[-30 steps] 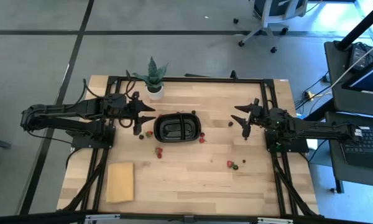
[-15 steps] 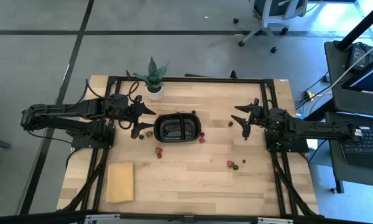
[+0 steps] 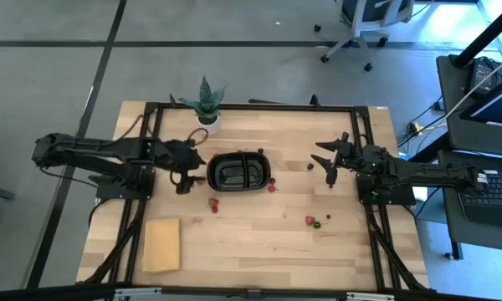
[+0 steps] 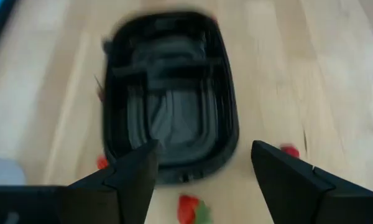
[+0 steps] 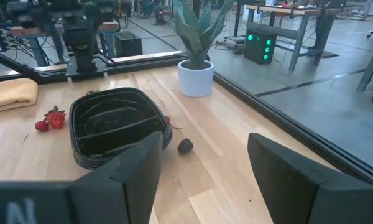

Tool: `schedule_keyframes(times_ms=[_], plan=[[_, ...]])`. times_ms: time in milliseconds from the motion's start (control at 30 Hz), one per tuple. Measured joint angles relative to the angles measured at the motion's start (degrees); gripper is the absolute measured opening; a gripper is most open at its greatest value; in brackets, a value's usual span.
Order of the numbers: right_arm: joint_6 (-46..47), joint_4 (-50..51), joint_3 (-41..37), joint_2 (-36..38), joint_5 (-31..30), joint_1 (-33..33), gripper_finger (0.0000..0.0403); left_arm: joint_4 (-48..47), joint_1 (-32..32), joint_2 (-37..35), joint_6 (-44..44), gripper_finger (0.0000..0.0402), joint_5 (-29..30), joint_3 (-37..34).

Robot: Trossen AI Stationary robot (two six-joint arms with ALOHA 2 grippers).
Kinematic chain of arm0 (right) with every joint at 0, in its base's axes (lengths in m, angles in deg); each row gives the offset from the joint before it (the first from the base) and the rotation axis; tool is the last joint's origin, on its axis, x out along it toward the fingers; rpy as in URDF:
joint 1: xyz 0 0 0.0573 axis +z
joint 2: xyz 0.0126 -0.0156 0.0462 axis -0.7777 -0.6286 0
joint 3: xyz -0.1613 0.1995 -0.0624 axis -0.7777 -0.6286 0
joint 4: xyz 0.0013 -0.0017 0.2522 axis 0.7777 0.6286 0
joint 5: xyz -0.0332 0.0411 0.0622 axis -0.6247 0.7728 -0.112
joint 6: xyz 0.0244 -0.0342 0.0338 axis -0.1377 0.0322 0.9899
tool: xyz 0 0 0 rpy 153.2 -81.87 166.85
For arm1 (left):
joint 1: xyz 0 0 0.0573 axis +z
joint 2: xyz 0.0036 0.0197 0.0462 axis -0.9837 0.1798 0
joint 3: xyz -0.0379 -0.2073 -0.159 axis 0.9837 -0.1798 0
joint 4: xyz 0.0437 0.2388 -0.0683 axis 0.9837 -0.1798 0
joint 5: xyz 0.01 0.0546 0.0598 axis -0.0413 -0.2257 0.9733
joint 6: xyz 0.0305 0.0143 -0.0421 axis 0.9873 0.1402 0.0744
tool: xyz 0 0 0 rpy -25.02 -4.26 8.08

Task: Pick and placing Produce into tupperware
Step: Put the top red strawberry into the black bin

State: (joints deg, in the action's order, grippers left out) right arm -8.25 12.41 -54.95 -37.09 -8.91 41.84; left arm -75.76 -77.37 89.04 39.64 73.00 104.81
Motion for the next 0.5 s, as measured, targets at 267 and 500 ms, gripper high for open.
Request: schedule_keyframes(times_ms=[267, 500], plan=[[-0.08, -0.02, 0.00, 0.00, -0.02, 0.00, 0.0238, -6.10, -0.94, 6.10, -7.98, 0.0248, 4.00, 0.00], [0.11, 0.00, 0.00, 0.00, -0.04, 0.00, 0.0238, -6.60, -0.93, 11.27, -11.63, 0.0247, 4.44, 0.00]])
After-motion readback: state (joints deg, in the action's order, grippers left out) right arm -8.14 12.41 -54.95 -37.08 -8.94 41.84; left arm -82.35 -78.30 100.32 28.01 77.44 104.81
